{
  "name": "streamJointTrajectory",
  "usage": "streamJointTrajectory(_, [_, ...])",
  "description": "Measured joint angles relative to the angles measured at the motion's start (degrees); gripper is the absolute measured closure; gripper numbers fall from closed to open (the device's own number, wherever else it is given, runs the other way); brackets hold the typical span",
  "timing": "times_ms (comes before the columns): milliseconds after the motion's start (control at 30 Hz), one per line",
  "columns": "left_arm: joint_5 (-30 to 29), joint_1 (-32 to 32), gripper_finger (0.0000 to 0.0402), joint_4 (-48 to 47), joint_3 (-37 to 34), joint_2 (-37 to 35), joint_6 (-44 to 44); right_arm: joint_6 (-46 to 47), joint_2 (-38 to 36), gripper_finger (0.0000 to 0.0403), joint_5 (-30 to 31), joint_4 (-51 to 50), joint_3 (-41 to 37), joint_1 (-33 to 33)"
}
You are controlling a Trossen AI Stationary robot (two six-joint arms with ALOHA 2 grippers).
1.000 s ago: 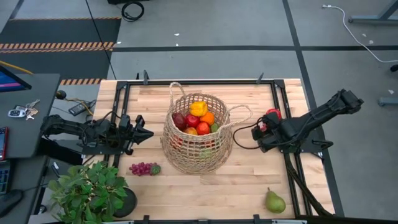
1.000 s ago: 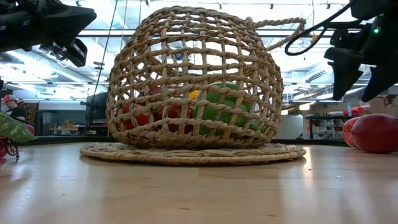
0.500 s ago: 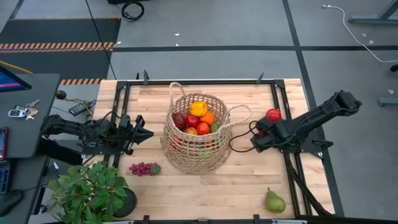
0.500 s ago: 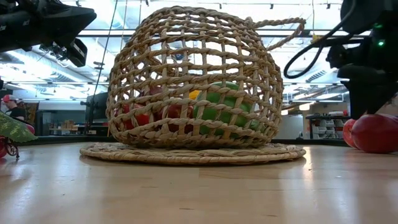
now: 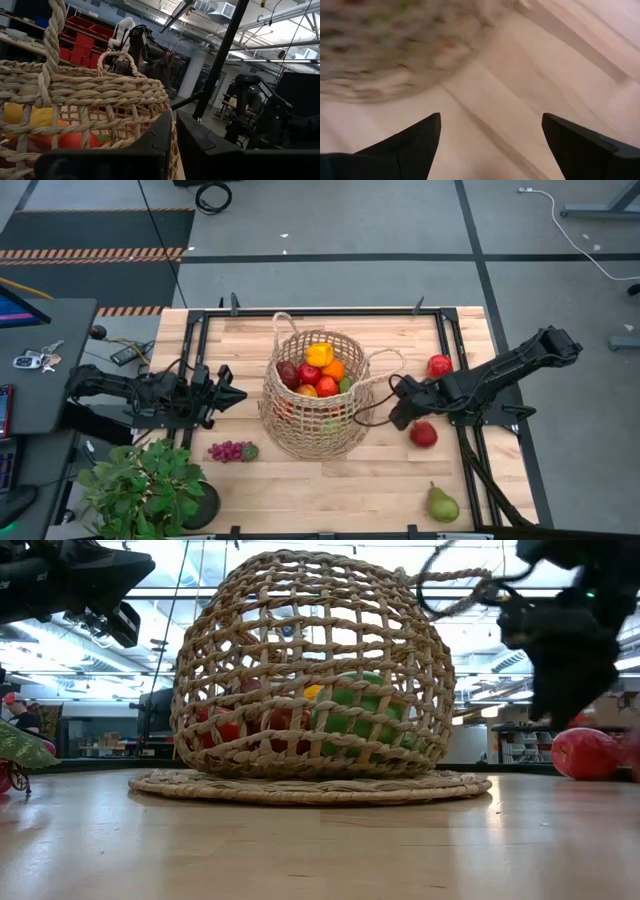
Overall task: Build produce basket
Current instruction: Put the red pomegranate into the brown basket, then put the green pear into the brown basket
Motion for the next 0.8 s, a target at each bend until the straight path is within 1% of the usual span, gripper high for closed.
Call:
streamJointTrajectory(100, [0.0, 0.0, 0.0373, 0.0, 0.0, 0.0, 0.0, -2.9, 0.0, 0.0051, -0.2, 4.9, 0.5, 0.0])
streamJointTrajectory(233, [0.0, 0.0, 0.0371, 0.0, 0.0, 0.0, 0.0, -3.5, -0.1, 0.0051, 0.0, 3.4, 3.2, 0.0])
streamJointTrajectory(267, [0.0, 0.0, 0.0369, 0.0, 0.0, 0.0, 0.0, -4.0, -0.3, 0.0051, -0.9, 3.1, 4.1, -0.1])
streamJointTrajectory(333, [0.0, 0.0, 0.0367, 0.0, 0.0, 0.0, 0.0, -6.1, -0.5, 0.0051, -4.0, 3.2, 5.9, 0.3])
streamJointTrajectory(467, [0.0, 0.0, 0.0367, 0.0, 0.0, 0.0, 0.0, -10.5, -0.5, 0.0051, -12.6, 3.4, 8.3, 1.8])
streamJointTrajectory(600, [0.0, 0.0, 0.0373, 0.0, 0.0, 0.0, 0.0, -11.0, -0.5, 0.0051, -20.4, 3.2, 9.0, 3.7])
streamJointTrajectory(700, [0.0, 0.0, 0.0373, 0.0, 0.0, 0.0, 0.0, -11.1, -0.3, 0.0051, -23.6, 4.2, 9.0, 6.1])
streamJointTrajectory(800, [0.0, 0.0, 0.0368, 0.0, 0.0, 0.0, 0.0, -13.2, 0.3, 0.0051, -26.9, 7.4, 9.0, 9.4])
